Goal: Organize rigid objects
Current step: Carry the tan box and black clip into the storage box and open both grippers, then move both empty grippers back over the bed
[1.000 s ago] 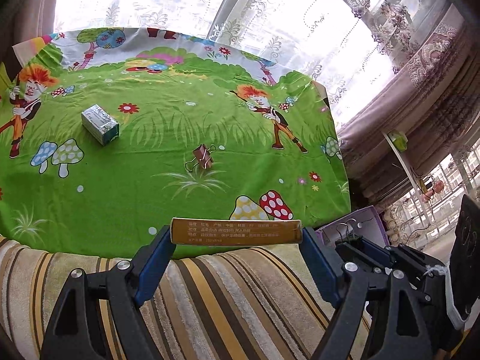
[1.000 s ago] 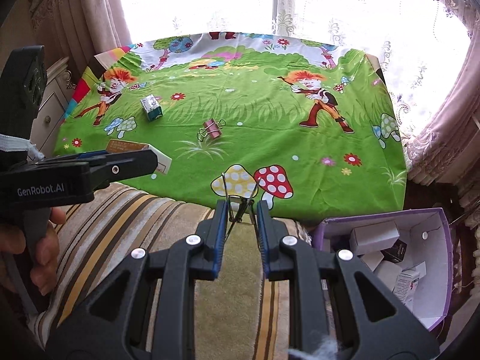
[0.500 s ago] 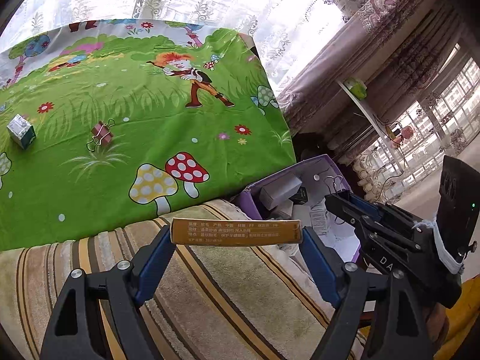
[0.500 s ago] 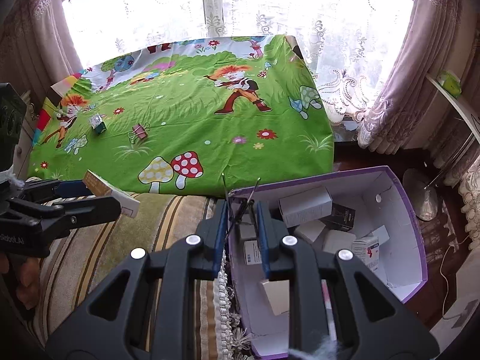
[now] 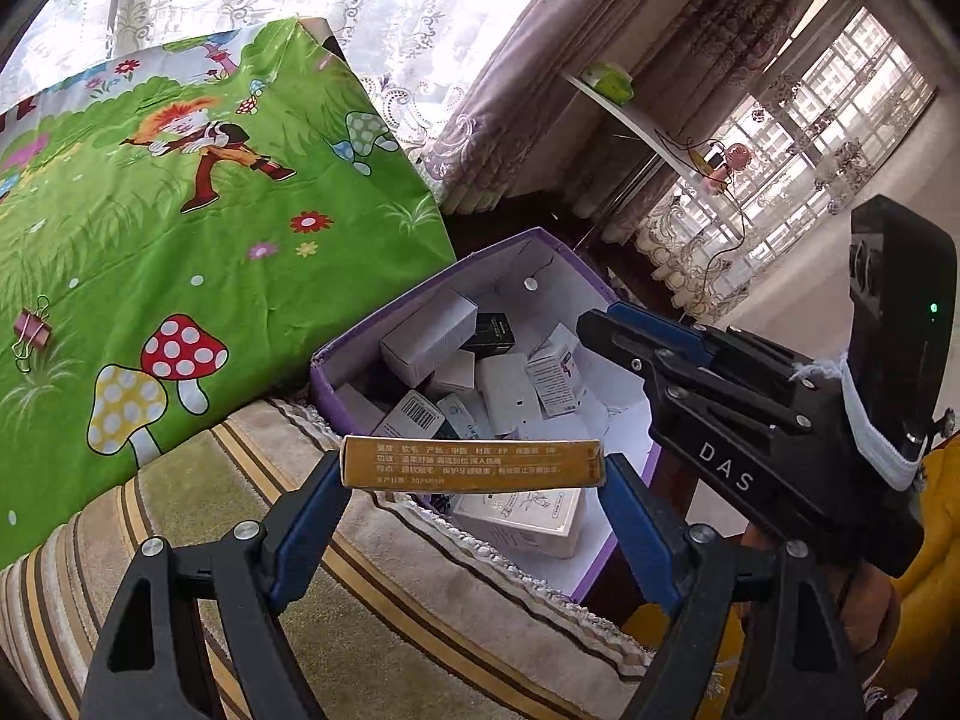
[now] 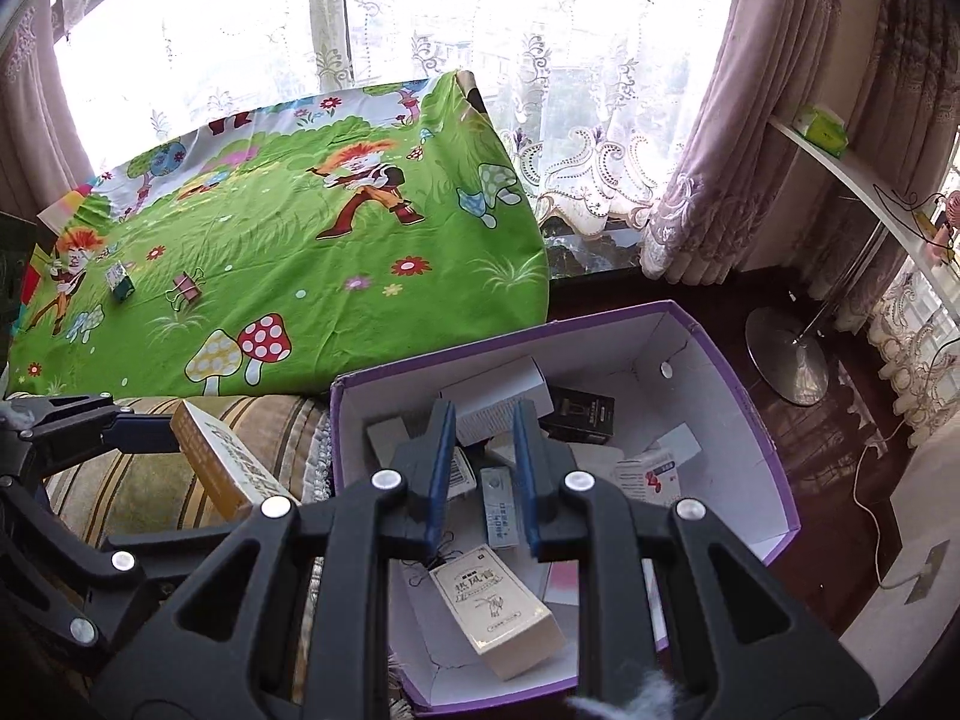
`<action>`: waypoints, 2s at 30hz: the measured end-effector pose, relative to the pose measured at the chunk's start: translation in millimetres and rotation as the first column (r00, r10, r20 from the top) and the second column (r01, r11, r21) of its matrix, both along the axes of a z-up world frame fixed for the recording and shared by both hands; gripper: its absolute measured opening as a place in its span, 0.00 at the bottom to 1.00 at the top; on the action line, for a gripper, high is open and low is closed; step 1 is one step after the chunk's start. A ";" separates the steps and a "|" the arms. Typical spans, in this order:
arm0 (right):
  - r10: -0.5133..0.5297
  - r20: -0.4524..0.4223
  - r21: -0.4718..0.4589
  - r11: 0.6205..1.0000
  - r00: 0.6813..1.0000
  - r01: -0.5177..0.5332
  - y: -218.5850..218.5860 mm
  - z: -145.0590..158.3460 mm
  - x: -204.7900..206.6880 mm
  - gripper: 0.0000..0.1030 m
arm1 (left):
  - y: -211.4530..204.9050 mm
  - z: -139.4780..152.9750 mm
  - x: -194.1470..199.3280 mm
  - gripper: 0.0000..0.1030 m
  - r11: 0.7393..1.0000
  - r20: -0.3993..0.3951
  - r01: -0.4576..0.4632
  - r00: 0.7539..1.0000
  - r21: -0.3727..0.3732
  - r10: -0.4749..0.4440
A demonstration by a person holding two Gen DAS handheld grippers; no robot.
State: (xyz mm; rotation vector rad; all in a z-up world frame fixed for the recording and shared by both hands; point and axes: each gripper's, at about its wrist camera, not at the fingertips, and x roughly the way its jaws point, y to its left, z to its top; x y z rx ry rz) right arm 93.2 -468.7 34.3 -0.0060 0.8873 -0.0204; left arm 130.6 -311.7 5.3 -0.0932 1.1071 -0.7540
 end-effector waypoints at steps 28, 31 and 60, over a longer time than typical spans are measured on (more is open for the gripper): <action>0.048 0.016 0.044 0.998 0.999 -0.049 18.2 -2.8 -0.9 0.67 | 41.9 8.8 16.9 0.81 0.998 -0.020 -0.042 0.999 -0.046 0.041; 0.087 0.009 0.037 0.995 0.996 -0.087 33.3 -3.6 3.9 0.68 | 57.4 10.5 21.9 0.81 0.997 -0.005 -0.069 0.998 -0.036 0.069; 0.343 -0.019 0.030 0.939 0.939 -0.342 168.3 -2.5 74.8 0.72 | 210.4 10.1 73.7 0.81 0.839 0.341 -0.485 0.854 0.247 0.393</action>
